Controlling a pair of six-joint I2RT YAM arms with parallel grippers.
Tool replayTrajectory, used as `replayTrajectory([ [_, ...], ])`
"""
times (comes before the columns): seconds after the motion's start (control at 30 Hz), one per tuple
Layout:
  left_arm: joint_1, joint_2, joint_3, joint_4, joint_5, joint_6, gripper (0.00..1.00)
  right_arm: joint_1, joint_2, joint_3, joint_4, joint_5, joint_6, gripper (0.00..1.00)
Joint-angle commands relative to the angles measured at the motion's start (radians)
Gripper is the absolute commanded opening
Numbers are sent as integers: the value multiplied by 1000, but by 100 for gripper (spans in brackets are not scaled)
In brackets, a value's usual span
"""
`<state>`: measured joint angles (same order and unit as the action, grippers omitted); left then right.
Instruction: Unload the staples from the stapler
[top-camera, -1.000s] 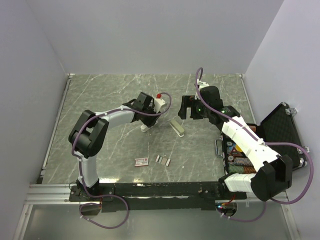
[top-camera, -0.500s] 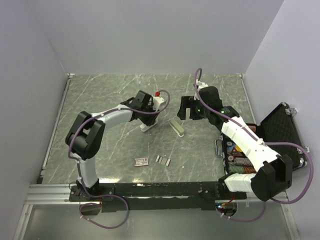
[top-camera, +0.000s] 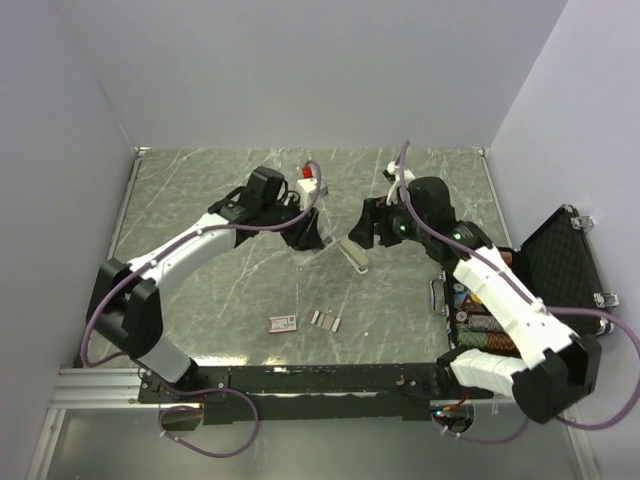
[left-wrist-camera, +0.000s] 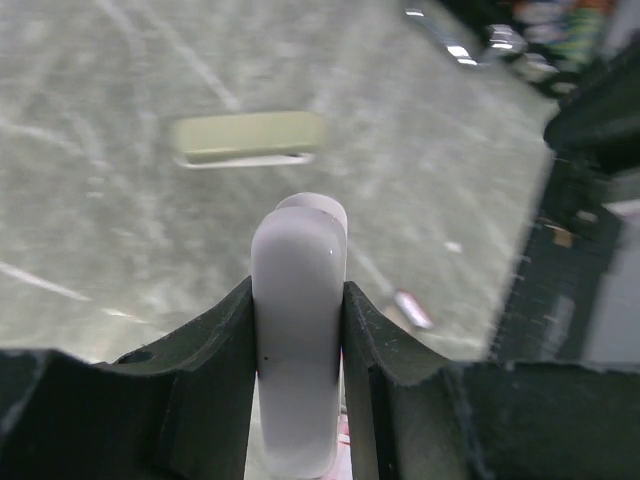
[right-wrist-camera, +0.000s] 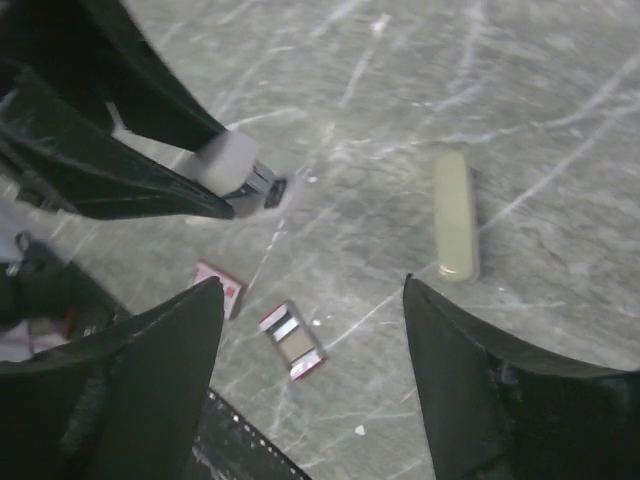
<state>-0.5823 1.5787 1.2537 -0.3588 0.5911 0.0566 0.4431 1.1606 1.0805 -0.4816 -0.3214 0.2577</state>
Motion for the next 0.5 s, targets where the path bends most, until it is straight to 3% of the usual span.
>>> replayTrajectory([
  [0.0, -5, -118, -62, 23, 235, -50, 1, 9, -131, -48, 75, -172, -20, 68],
  [0.1, -5, -163, -97, 38, 291, -49, 1, 12, -162, -60, 81, -247, -29, 40],
  [0.2, -5, -212, -135, 99, 344, -124, 1, 17, -156, -54, 89, -316, -32, 6],
  [0.23, -5, -227, -146, 109, 346, -130, 1, 19, -150, -51, 93, -338, -32, 0],
  [0.47, -5, -313, -206, 178, 378, -150, 1, 54, -82, -21, 135, -462, -18, 0],
])
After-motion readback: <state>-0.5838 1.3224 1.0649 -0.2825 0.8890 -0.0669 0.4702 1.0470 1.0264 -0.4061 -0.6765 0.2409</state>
